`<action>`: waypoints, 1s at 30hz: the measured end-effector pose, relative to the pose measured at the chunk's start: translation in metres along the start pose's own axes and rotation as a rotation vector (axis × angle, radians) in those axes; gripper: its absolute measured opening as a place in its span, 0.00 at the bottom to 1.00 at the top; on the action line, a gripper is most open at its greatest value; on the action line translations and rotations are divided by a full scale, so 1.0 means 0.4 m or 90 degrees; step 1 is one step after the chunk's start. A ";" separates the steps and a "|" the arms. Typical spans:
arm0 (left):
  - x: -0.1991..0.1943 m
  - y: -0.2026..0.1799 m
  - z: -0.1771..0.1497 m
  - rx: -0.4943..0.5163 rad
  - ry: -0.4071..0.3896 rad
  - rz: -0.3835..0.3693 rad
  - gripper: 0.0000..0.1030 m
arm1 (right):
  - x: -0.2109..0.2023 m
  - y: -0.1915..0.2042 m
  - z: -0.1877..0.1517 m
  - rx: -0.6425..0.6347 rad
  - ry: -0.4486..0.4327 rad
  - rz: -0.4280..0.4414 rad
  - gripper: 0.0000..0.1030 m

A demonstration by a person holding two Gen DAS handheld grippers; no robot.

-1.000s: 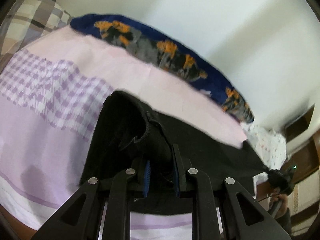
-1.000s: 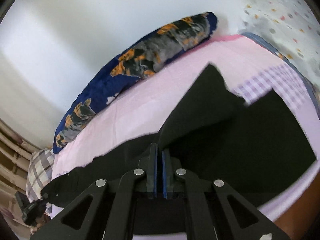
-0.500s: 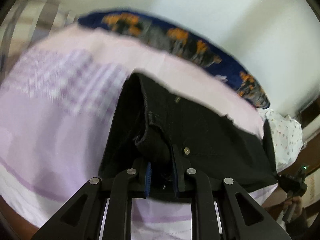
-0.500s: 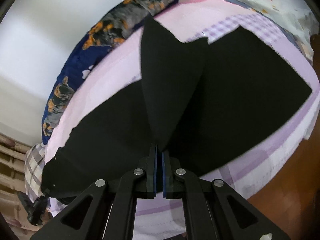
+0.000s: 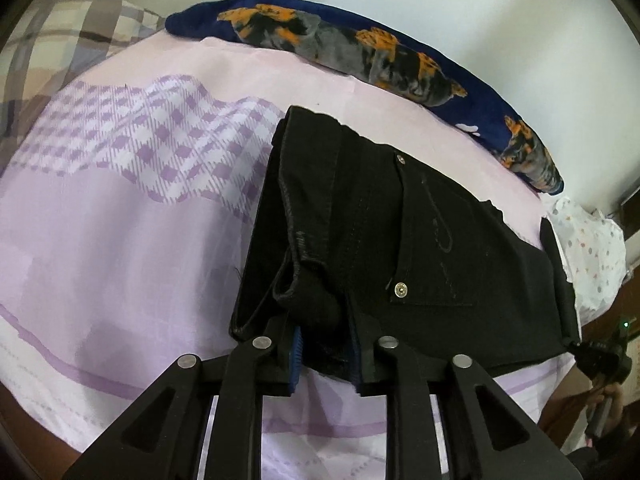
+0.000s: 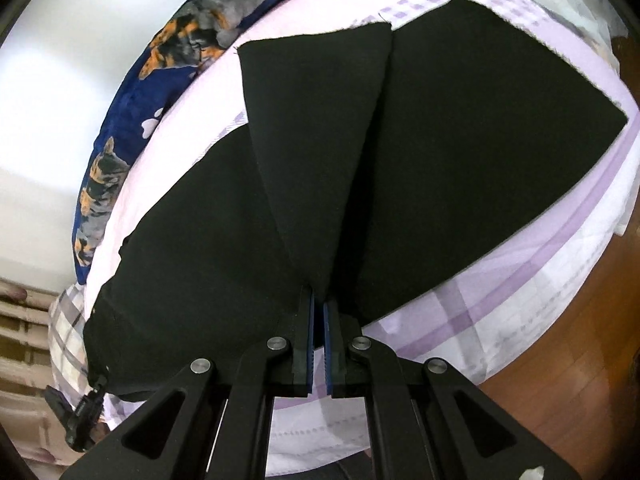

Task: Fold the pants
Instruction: 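Open the left tool while the right tool opens, releasing the folded trousers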

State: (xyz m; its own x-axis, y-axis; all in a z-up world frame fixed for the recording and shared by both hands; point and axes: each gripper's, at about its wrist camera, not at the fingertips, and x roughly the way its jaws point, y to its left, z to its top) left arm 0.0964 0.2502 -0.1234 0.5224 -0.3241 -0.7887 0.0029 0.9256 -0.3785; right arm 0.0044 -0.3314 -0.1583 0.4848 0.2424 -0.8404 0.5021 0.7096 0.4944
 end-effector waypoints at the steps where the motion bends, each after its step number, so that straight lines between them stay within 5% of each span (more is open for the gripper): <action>1: -0.006 -0.005 0.002 0.001 0.002 0.005 0.25 | 0.003 -0.001 0.000 0.002 0.002 0.000 0.04; 7: -0.061 -0.039 0.002 0.026 0.020 0.043 0.38 | 0.006 0.015 0.004 -0.027 0.001 -0.007 0.08; 14: -0.168 -0.152 -0.034 0.149 -0.020 0.070 0.41 | 0.003 0.008 0.016 -0.016 0.016 0.036 0.08; 18: -0.153 -0.308 -0.040 0.238 -0.029 0.000 0.50 | 0.004 0.002 0.036 -0.012 0.021 0.054 0.10; 23: -0.045 -0.552 -0.078 0.370 0.021 -0.109 0.51 | 0.000 -0.011 0.093 -0.008 0.005 0.059 0.30; 30: 0.118 -0.821 -0.175 0.506 0.113 -0.222 0.51 | 0.016 -0.059 0.237 0.004 -0.026 0.072 0.30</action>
State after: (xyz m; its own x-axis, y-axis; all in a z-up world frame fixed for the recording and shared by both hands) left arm 0.0603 -0.0827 -0.0702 0.2415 -0.5782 -0.7793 0.7632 0.6092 -0.2155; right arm 0.0634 -0.4092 -0.1543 0.5669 0.2932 -0.7699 0.4472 0.6753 0.5865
